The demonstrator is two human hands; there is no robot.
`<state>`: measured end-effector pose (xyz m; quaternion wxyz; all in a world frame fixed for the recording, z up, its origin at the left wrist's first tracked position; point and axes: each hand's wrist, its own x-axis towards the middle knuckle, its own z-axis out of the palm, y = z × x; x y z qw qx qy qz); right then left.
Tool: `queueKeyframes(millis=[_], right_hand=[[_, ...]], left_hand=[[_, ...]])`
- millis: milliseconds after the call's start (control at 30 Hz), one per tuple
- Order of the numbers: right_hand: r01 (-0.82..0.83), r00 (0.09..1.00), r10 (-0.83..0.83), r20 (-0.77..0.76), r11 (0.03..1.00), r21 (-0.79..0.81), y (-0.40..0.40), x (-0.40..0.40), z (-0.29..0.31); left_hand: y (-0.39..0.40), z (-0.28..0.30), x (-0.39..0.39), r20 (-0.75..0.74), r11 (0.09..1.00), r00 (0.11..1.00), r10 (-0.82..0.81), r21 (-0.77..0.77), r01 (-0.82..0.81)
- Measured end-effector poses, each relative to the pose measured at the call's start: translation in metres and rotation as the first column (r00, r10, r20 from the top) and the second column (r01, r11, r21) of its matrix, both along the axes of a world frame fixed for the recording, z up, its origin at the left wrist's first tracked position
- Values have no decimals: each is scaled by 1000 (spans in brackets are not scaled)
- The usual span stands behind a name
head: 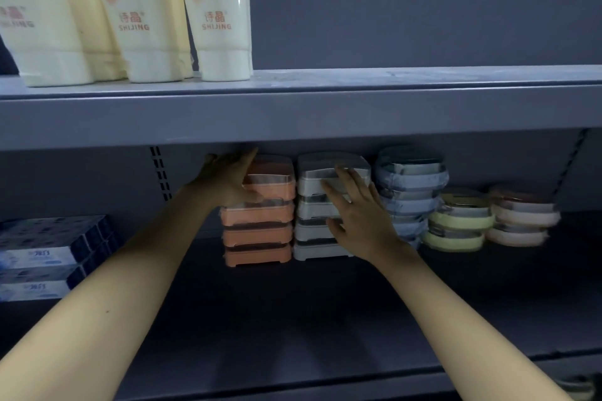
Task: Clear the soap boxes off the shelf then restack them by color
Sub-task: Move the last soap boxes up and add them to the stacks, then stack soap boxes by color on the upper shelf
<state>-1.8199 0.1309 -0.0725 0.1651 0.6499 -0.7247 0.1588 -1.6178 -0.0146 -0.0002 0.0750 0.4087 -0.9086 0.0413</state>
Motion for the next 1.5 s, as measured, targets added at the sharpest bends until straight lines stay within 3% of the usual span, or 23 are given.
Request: queueKeyframes(millis=[200, 367, 533, 833, 1100, 1333, 1500], right_hand=[[20, 1000, -20, 18, 1000, 13, 14, 8, 1], [23, 999, -24, 29, 999, 28, 29, 17, -1], [33, 994, -35, 101, 999, 19, 55, 30, -16], [112, 979, -99, 176, 992, -64, 123, 17, -59], [162, 969, -130, 209, 977, -142, 202, -36, -76], [240, 956, -212, 202, 963, -126, 323, -125, -99], [265, 948, -244, 205, 960, -84, 399, -181, -118]], left_hand=[[22, -18, -3, -70, 980, 996, 54, -189, -66], [48, -38, -3, -183, 980, 983, -31, -198, -6], [84, -69, -11, -311, 985, 936, -164, -107, 137], [158, -112, -50, -323, 962, 912, -253, 15, 272], [238, -125, -124, -356, 918, 852, -385, -50, 394], [347, -150, -217, -375, 912, 841, -391, -30, 410], [424, -173, -272, -540, 889, 731, -417, -75, 451]])
